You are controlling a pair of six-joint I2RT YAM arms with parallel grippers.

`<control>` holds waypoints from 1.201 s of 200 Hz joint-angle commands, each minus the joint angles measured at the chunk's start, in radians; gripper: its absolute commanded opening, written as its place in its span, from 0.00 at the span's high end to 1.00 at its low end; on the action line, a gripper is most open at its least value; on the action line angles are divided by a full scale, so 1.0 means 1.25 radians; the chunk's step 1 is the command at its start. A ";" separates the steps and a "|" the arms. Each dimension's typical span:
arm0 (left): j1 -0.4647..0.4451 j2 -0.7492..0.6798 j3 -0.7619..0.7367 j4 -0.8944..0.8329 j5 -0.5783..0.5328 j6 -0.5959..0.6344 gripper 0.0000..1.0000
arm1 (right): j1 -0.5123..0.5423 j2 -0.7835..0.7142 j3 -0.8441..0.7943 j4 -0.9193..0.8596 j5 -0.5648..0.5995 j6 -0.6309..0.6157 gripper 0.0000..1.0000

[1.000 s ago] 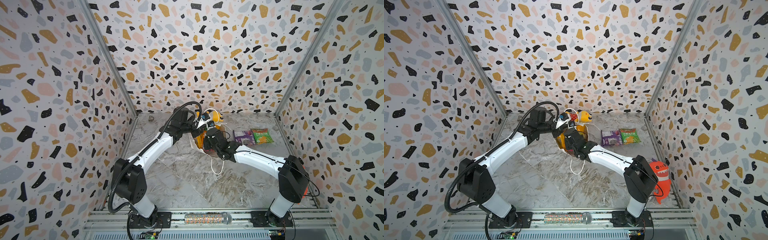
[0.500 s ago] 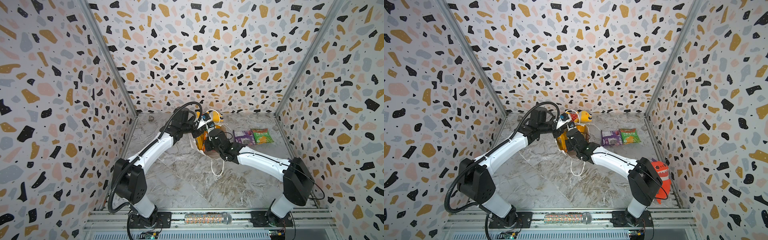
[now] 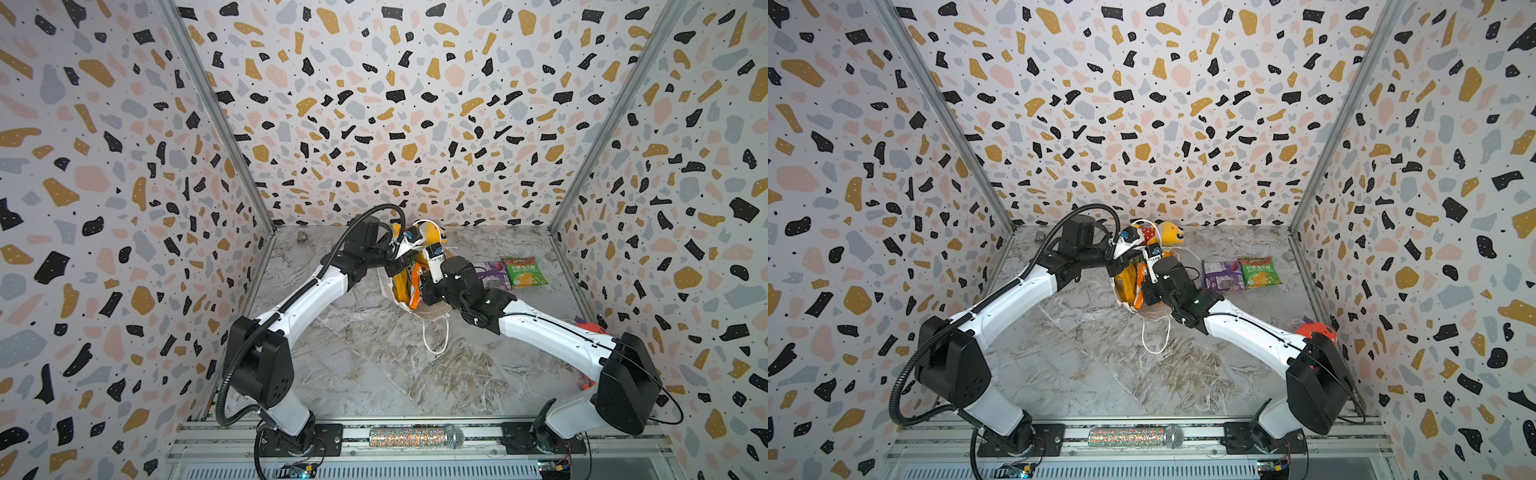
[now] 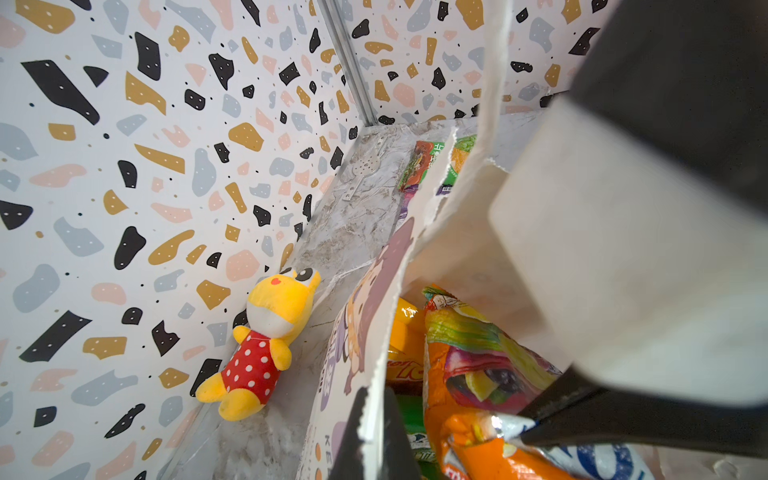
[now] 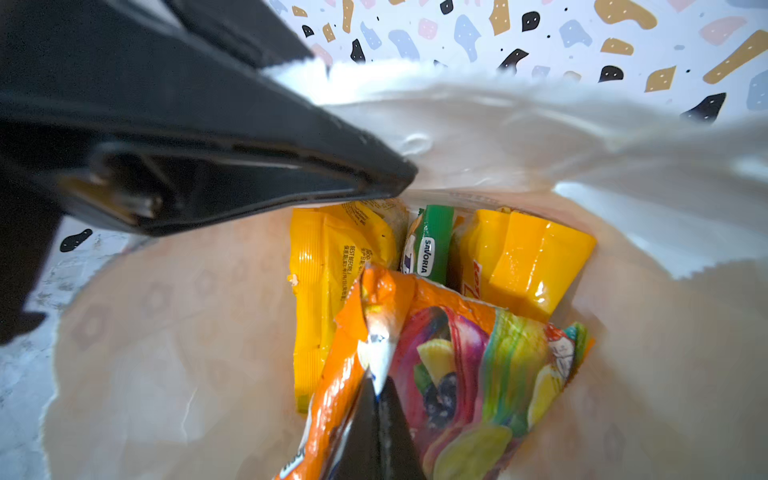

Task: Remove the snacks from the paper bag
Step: 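Pull the Fox's fruits candy bag up out of the paper bag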

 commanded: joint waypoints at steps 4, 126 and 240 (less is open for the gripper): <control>-0.005 -0.015 -0.010 0.035 0.019 -0.011 1.00 | -0.012 -0.058 -0.003 0.042 -0.059 -0.011 1.00; -0.005 -0.007 0.005 0.036 0.024 -0.012 1.00 | -0.024 -0.211 0.029 -0.019 -0.122 -0.018 1.00; -0.005 -0.016 -0.009 0.061 0.034 -0.020 1.00 | -0.143 -0.336 0.146 -0.231 0.001 0.015 1.00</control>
